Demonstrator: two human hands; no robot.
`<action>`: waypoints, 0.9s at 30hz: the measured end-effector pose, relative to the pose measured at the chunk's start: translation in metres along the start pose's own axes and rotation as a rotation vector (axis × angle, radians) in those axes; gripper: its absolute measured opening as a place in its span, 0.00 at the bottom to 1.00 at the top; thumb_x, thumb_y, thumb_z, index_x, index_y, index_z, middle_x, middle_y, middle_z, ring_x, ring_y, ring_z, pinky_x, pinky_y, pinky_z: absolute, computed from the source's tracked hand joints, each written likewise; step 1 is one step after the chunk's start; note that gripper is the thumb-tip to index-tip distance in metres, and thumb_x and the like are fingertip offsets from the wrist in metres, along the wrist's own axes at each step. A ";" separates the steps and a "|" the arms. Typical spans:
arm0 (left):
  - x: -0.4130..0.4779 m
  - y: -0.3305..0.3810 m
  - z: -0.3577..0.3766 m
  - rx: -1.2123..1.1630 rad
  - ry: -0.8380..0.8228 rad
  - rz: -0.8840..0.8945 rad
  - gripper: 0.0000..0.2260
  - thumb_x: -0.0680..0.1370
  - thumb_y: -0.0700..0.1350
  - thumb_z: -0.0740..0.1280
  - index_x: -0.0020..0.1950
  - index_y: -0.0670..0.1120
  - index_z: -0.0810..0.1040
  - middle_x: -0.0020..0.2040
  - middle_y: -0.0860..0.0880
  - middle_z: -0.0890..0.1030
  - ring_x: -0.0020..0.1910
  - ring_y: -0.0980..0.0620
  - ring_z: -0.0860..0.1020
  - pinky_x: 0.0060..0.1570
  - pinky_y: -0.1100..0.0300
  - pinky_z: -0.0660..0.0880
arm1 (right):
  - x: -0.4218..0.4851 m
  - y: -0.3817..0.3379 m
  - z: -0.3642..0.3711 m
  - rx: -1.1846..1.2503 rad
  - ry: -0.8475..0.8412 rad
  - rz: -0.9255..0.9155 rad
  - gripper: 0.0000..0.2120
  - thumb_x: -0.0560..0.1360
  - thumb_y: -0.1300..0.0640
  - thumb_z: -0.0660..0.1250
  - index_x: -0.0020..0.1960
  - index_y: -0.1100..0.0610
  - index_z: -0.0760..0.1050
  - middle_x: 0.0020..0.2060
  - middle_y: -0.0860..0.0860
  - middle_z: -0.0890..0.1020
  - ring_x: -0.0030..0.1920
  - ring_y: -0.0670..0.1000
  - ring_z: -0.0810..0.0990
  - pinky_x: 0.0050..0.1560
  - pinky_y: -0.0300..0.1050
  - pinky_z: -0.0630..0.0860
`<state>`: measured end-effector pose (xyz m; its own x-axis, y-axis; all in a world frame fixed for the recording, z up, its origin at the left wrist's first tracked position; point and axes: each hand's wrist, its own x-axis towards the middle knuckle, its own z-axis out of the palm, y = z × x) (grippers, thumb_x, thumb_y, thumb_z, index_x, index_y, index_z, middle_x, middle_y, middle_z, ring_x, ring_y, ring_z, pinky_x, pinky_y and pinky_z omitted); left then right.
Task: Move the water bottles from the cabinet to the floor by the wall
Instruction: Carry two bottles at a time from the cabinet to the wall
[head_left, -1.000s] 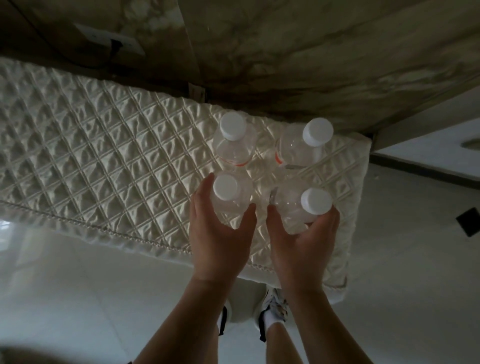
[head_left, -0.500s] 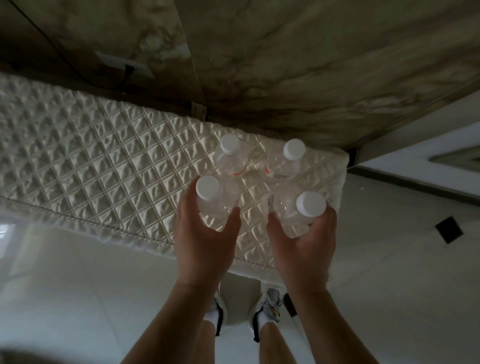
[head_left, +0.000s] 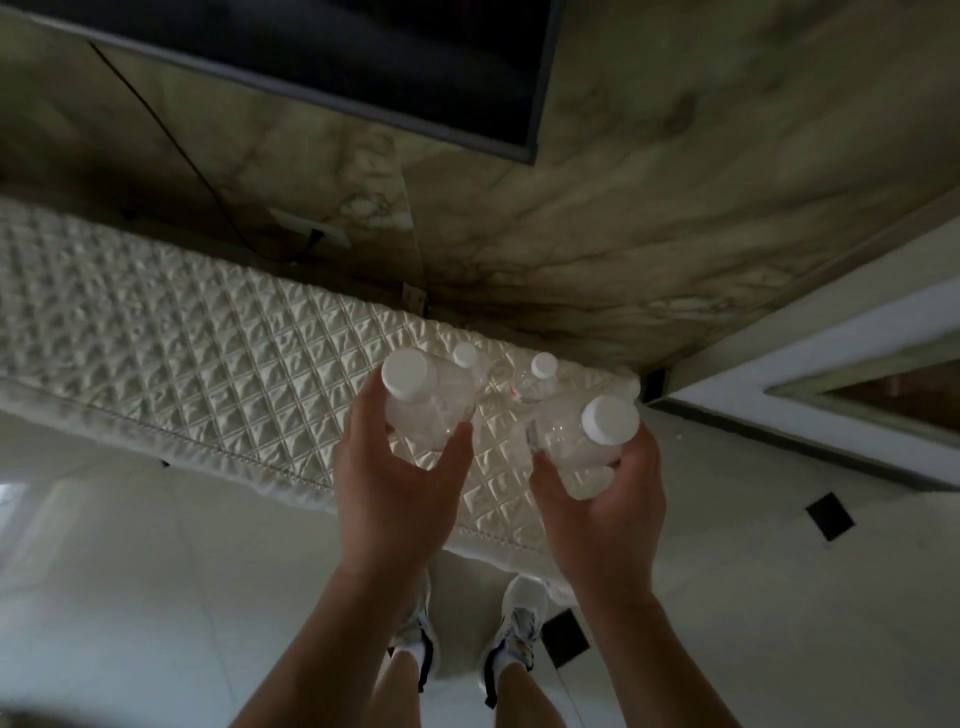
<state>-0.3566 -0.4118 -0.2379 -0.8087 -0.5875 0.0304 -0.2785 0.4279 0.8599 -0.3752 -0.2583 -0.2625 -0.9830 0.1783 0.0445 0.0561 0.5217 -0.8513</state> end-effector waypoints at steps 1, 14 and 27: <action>0.000 0.010 -0.009 0.002 0.005 0.021 0.27 0.69 0.48 0.78 0.65 0.48 0.74 0.54 0.55 0.80 0.52 0.56 0.79 0.49 0.51 0.79 | 0.000 -0.011 -0.008 0.006 -0.011 -0.008 0.31 0.65 0.44 0.72 0.63 0.57 0.72 0.53 0.48 0.79 0.53 0.48 0.79 0.54 0.52 0.79; -0.008 0.127 -0.105 -0.002 -0.029 0.146 0.29 0.68 0.53 0.78 0.67 0.55 0.72 0.53 0.63 0.78 0.54 0.64 0.78 0.48 0.63 0.77 | 0.008 -0.131 -0.106 0.006 -0.066 -0.157 0.26 0.63 0.49 0.76 0.57 0.42 0.69 0.47 0.38 0.78 0.49 0.40 0.77 0.49 0.41 0.74; -0.026 0.192 -0.170 -0.033 -0.100 0.242 0.30 0.67 0.53 0.78 0.64 0.65 0.68 0.52 0.69 0.77 0.52 0.69 0.76 0.47 0.70 0.73 | 0.012 -0.208 -0.186 0.141 -0.281 -0.235 0.25 0.68 0.58 0.76 0.62 0.48 0.73 0.46 0.38 0.81 0.48 0.34 0.78 0.42 0.21 0.69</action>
<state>-0.3009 -0.4313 0.0132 -0.8976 -0.3986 0.1882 -0.0548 0.5245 0.8497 -0.3665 -0.2096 0.0117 -0.9768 -0.1781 0.1188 -0.1819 0.3975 -0.8994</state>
